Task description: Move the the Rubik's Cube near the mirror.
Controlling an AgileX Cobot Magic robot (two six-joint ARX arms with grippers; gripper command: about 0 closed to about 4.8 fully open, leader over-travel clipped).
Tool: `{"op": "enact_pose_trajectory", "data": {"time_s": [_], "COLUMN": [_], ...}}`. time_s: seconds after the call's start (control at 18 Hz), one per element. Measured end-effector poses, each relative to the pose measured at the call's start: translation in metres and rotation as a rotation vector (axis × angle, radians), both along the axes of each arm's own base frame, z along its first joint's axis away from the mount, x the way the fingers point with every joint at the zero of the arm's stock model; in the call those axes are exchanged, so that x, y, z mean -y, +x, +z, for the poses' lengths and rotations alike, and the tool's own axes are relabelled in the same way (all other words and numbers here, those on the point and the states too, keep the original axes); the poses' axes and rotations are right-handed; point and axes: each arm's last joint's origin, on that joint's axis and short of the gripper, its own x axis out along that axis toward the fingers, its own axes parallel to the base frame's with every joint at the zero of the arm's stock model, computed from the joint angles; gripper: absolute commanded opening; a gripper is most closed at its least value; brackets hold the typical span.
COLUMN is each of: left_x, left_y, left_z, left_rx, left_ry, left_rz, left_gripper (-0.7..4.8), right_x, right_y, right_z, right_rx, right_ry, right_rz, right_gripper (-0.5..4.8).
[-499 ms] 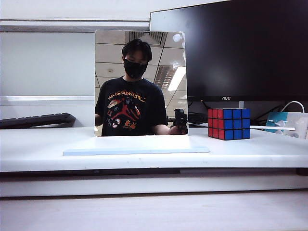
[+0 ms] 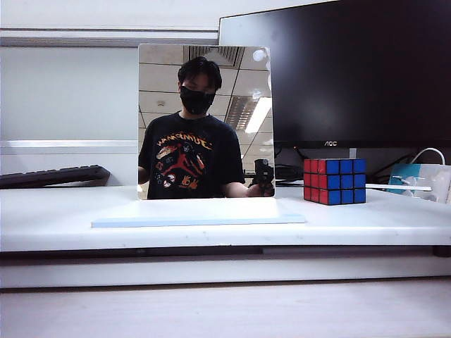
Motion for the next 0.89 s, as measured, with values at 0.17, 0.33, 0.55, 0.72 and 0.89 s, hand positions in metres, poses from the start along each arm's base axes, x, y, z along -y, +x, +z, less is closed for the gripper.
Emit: {"op": "enact_pose_trajectory", "data": {"time_s": [0.17,0.33,0.55,0.72,0.89], "left_x": [0.023,0.049,0.058,0.058,0.058], "left_y": [-0.002,-0.012,-0.016,-0.016,-0.016], "left_z": [0.000,0.000,0.000,0.000,0.000], "left_rx": [0.000,-0.001,0.000,0.000,0.000], "left_ry": [-0.001,0.000,0.002,0.002,0.002], "left_rz": [-0.219,-0.507,-0.650,-0.651,-0.651], "left_gripper": [0.22,0.22,0.22,0.22,0.22], "right_x": [-0.001,-0.001,-0.004,-0.007,-0.016], "right_y": [0.000,0.000,-0.002,-0.001,0.014], "right_z": [0.000,0.000,0.003,0.021,0.048], "right_rx": [-0.010,-0.032,-0.073,-0.079,-0.095], "right_ry": [0.074,0.219,0.302,0.285,0.185], "right_rz": [0.024,0.047,0.141,0.167,0.218], "right_gripper": [-0.01,-0.01,-0.02,-0.02,2.22]}}
